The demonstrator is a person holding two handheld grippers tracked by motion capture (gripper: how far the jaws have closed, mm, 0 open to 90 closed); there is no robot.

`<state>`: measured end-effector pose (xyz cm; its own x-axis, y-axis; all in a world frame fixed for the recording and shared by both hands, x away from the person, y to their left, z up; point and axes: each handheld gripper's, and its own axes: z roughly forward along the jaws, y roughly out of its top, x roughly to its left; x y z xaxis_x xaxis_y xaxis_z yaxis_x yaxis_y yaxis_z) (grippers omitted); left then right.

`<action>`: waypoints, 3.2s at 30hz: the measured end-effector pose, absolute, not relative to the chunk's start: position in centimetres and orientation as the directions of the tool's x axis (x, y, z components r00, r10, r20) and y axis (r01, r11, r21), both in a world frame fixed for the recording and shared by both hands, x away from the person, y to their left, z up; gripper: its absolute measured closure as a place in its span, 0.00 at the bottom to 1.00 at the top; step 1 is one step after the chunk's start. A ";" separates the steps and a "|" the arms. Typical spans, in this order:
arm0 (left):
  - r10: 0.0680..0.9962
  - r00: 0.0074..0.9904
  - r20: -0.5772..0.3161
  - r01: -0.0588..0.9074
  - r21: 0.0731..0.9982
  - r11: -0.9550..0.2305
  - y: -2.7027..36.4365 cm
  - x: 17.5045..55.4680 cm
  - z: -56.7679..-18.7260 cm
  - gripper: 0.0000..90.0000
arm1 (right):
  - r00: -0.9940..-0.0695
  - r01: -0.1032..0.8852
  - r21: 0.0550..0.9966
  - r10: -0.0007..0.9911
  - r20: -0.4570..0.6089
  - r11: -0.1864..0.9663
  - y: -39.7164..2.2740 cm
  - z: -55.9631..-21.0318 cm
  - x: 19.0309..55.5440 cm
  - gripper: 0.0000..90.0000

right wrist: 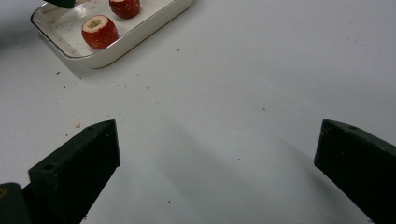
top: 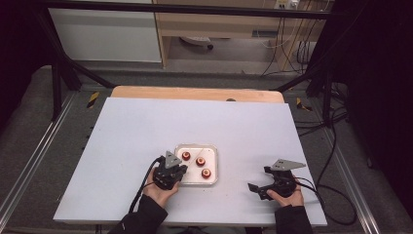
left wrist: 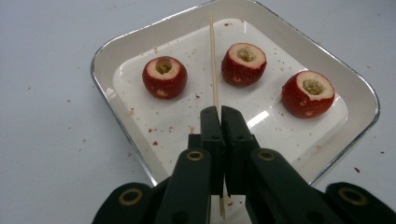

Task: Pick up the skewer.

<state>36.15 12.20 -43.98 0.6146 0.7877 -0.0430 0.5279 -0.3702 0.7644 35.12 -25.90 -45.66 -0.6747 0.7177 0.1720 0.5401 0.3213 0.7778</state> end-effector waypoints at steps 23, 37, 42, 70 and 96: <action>0.687 0.724 -0.061 0.467 0.776 -0.423 14.2 35.9 -42.2 0.98 | -0.689 0.503 0.779 0.718 0.099 0.375 -24.3 -45.0 35.0 0.01; 0.630 0.775 -0.047 0.433 0.765 -0.476 13.5 35.7 -41.6 0.98 | -0.735 0.436 0.768 0.678 0.002 0.470 -21.6 -44.0 34.6 0.02; 0.602 0.797 -0.052 0.425 0.757 -0.497 13.0 35.7 -41.3 0.98 | -0.757 0.402 0.748 0.651 -0.052 0.528 -20.1 -43.5 34.5 0.03; 0.461 0.887 0.004 0.337 0.677 -0.654 8.1 36.0 -40.1 0.98 | -0.829 0.146 0.628 0.440 -0.344 0.765 -15.5 -41.1 34.2 0.17; 0.366 0.931 0.006 0.279 0.635 -0.720 3.7 35.4 -40.2 0.98 | -0.848 -0.192 0.432 0.073 -0.526 0.881 -14.8 -42.0 33.6 0.72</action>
